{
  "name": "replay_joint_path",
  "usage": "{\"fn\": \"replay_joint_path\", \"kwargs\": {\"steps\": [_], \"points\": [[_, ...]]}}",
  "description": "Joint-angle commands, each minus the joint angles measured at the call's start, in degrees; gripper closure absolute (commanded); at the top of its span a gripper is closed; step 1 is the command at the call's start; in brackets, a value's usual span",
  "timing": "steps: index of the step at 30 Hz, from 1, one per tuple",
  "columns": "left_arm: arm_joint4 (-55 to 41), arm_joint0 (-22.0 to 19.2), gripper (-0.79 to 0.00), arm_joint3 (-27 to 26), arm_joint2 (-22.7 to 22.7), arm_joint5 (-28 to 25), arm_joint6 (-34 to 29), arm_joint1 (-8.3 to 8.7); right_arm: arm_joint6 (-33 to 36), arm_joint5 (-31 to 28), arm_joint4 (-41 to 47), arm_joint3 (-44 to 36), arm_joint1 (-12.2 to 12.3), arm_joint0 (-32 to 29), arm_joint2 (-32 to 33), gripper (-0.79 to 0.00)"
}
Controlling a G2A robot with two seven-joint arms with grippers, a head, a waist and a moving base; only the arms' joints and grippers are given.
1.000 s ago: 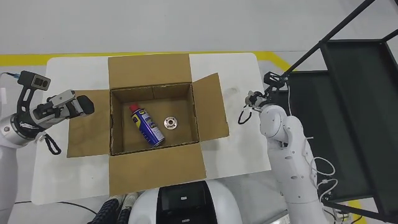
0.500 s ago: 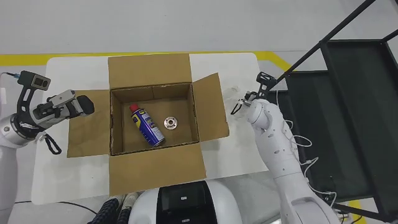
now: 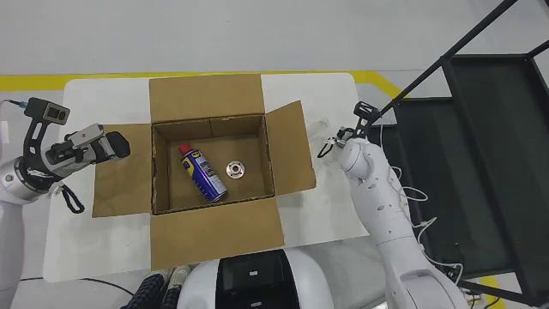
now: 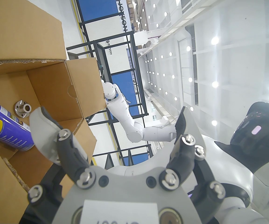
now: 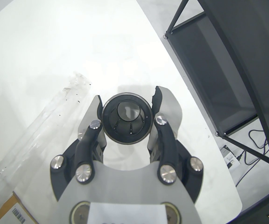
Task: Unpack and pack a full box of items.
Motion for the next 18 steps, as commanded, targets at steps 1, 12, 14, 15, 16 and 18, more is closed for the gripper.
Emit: {"fn": "replay_joint_path", "kwargs": {"steps": [1,12,14,15,16,18], "points": [[0.0,0.0,-0.785,0.0,0.0,0.0,0.0,0.0,-0.17,0.05,-0.17,-1.47,0.04,-0.93,0.0,-0.785],[0.0,0.0,-0.785,0.0,0.0,0.0,0.0,0.0,-3.59,-2.03,2.09,-23.56,0.45,-12.84,2.68,-0.785],[0.0,0.0,-0.785,0.0,0.0,0.0,0.0,0.0,-4.91,-3.48,2.9,-28.67,0.53,-15.69,3.18,-0.785],[0.0,0.0,-0.785,0.0,0.0,0.0,0.0,0.0,-5.4,-4.25,3.31,-31.01,0.58,-16.94,3.52,-0.785],[0.0,0.0,-0.785,0.0,0.0,0.0,0.0,0.0,-5.9,-4.97,3.47,-33.17,0.63,-18.12,3.75,-0.785],[0.0,0.0,-0.785,0.0,0.0,0.0,0.0,0.0,-5.4,-7.63,3.54,-36.97,0.8,-20.1,3.75,-0.785]]}}
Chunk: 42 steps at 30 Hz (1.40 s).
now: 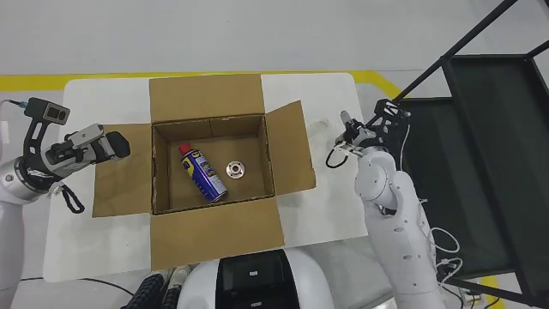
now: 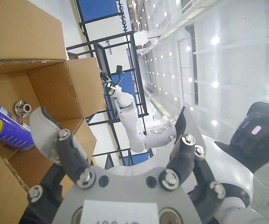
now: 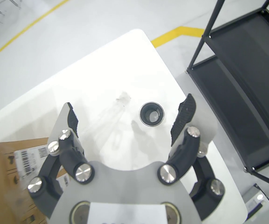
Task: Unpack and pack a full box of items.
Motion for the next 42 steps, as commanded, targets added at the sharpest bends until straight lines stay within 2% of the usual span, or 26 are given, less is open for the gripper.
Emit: {"fn": "replay_joint_path", "kwargs": {"steps": [1,6,10,15,19,25,35,42], "points": [[0.0,0.0,-0.785,0.0,0.0,0.0,0.0,0.0,1.07,-2.78,0.17,-3.75,0.2,-1.63,0.13,-0.785],[0.0,0.0,-0.785,0.0,0.0,0.0,0.0,0.0,6.79,-10.35,-1.89,-11.72,0.89,-4.29,-0.79,-0.785],[0.0,0.0,-0.785,0.0,0.0,0.0,0.0,0.0,8.49,-15.24,-5.59,-16.27,1.24,-5.31,-4.02,-0.785],[0.0,0.0,-0.785,0.0,0.0,0.0,0.0,0.0,11.23,-19.82,-12.85,-16.69,1.43,-3.75,-11.24,-0.785],[0.0,0.0,-0.785,0.0,0.0,0.0,0.0,0.0,15.89,-21.86,-15.17,-14.03,1.19,0.45,-17.13,-0.785],[0.0,0.0,-0.785,0.0,0.0,0.0,0.0,0.0,20.11,-20.58,-16.43,-6.62,0.09,8.04,-25.72,-0.785],[0.0,0.0,-0.785,0.0,0.0,0.0,0.0,0.0,26.68,-10.47,-11.14,12.26,-3.69,22.06,-36.97,-0.785],[0.0,0.0,-0.785,0.0,0.0,0.0,0.0,0.0,27.38,-9.84,-11.36,13.28,-3.91,22.71,-37.62,-0.785]]}}
